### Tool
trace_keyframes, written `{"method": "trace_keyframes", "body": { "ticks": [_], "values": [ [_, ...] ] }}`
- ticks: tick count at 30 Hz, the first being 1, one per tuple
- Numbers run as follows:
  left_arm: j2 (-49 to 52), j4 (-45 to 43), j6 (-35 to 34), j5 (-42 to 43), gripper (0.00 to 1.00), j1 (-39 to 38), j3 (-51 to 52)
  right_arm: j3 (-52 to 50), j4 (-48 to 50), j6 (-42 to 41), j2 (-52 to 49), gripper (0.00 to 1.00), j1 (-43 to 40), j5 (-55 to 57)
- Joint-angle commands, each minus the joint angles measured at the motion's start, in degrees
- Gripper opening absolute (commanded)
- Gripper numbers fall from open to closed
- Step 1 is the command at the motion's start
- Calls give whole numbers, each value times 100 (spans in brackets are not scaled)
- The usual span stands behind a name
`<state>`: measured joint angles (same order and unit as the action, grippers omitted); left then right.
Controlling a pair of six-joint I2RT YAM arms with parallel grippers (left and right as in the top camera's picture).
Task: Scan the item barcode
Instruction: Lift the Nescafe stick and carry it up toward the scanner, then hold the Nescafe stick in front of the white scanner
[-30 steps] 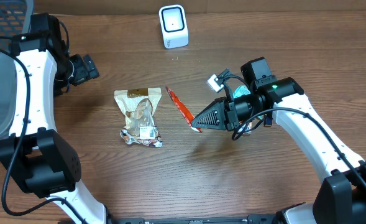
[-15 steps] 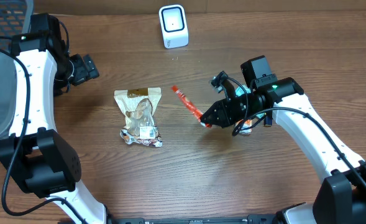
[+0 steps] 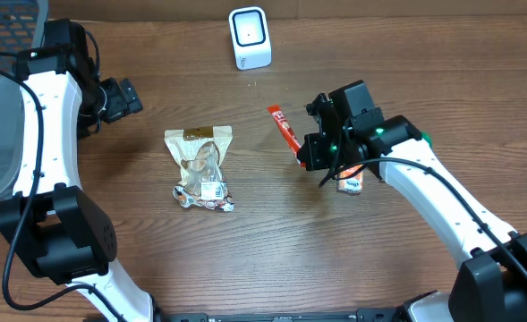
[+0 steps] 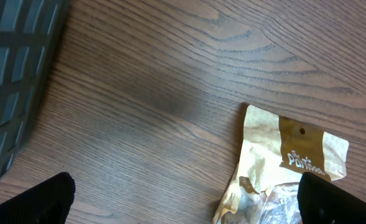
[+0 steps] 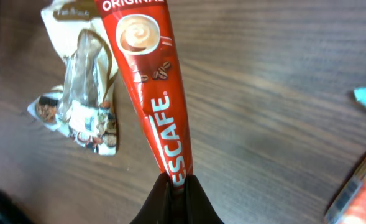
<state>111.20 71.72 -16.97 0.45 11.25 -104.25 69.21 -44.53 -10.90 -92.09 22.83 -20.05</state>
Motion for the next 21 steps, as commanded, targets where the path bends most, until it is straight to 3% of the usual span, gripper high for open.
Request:
{"method": "trace_keyframes", "body": {
  "ticks": [1, 6, 11, 15, 21],
  "values": [
    [-87, -4, 68, 46, 100, -39, -96, 50, 199, -313, -2, 4, 48, 313],
    [-87, -4, 68, 46, 100, -39, -96, 168, 479, -656, -42, 3, 46, 509],
    [-87, -2, 68, 46, 100, -39, -96, 979, -234, -704, -79, 3, 22, 551],
    [-87, -4, 68, 46, 100, -39, -96, 2496, -1405, -501, -400, 3, -13, 874],
    [-87, -2, 68, 46, 100, -39, -96, 5727, -3132, -111, -1685, 3, -11, 1469]
  ]
}}
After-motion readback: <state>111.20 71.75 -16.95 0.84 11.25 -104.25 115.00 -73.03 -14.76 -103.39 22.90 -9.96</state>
